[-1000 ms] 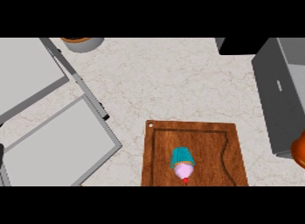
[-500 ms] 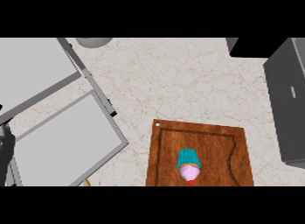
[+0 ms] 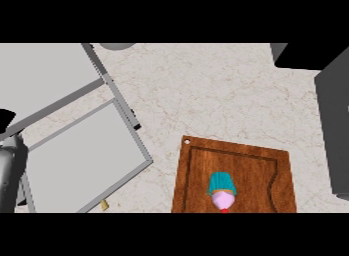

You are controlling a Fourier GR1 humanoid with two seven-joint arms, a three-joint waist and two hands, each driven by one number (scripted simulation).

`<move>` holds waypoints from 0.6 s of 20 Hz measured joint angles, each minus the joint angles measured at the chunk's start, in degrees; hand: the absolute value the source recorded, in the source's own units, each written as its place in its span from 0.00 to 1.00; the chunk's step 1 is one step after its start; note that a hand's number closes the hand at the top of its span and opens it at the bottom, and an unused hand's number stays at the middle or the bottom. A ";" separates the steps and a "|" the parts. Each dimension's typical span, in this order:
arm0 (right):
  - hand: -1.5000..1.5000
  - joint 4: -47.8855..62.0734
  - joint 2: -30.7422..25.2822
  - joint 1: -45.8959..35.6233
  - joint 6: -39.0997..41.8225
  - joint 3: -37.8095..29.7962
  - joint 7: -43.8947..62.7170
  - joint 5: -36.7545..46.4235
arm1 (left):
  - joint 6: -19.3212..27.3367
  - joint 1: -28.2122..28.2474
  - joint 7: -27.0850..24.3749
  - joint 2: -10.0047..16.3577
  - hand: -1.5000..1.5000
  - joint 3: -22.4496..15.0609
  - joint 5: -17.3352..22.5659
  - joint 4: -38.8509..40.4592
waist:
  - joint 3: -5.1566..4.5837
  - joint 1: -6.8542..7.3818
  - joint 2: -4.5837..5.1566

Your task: Pick the squash from the cutting board and place it in the cardboard box

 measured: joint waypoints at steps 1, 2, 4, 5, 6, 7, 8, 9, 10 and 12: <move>1.00 2.14 -0.05 -1.10 0.84 0.73 -0.79 1.49 | -0.13 -0.25 0.02 -0.09 0.50 -0.08 -0.06 0.10 | -0.02 0.21 0.07; 0.00 3.68 0.19 -1.95 1.64 1.86 -1.26 3.14 | -0.28 -0.41 0.21 -0.26 0.50 -0.07 0.04 0.13 | -0.08 0.33 0.07; 0.00 6.90 1.08 -4.15 3.73 3.82 -3.36 5.83 | -0.53 -0.73 0.16 -0.40 0.50 -0.14 -0.02 0.33 | -0.08 0.60 0.13; 0.00 8.22 1.29 -5.16 4.76 4.59 -5.13 6.98 | -0.57 -0.66 0.10 -0.45 0.50 -0.02 -0.09 0.40 | -0.06 0.52 0.04; 0.00 9.57 1.72 -6.35 5.73 5.38 -6.71 8.14 | -0.65 -0.76 -0.13 -0.45 0.50 -0.04 -0.25 0.58 | 0.00 0.58 0.04; 0.00 10.94 2.73 -7.24 6.15 6.11 -8.63 9.13 | -0.69 -0.64 -0.12 -0.47 0.50 0.09 -0.32 0.57 | -0.01 0.46 -0.05; 0.00 12.14 3.12 -8.47 7.32 6.39 -10.65 9.50 | -0.69 -0.54 -0.43 -0.43 0.50 0.19 -0.52 0.69 | 0.09 0.35 -0.11; 0.00 13.36 3.80 -9.46 7.90 6.60 -12.50 9.67 | -0.71 -0.41 -0.41 -0.50 0.50 0.34 -0.56 0.65 | 0.09 0.23 -0.18; 0.00 14.63 4.42 -10.57 8.15 6.44 -13.87 9.36 | -0.80 -0.26 -0.37 -0.52 0.50 0.51 -0.52 0.60 | 0.10 0.07 -0.25; 0.00 16.50 6.65 -12.39 8.84 5.39 -15.26 6.71 | -0.95 0.06 -0.30 -0.51 0.50 0.82 -0.57 0.40 | 0.09 -0.26 -0.35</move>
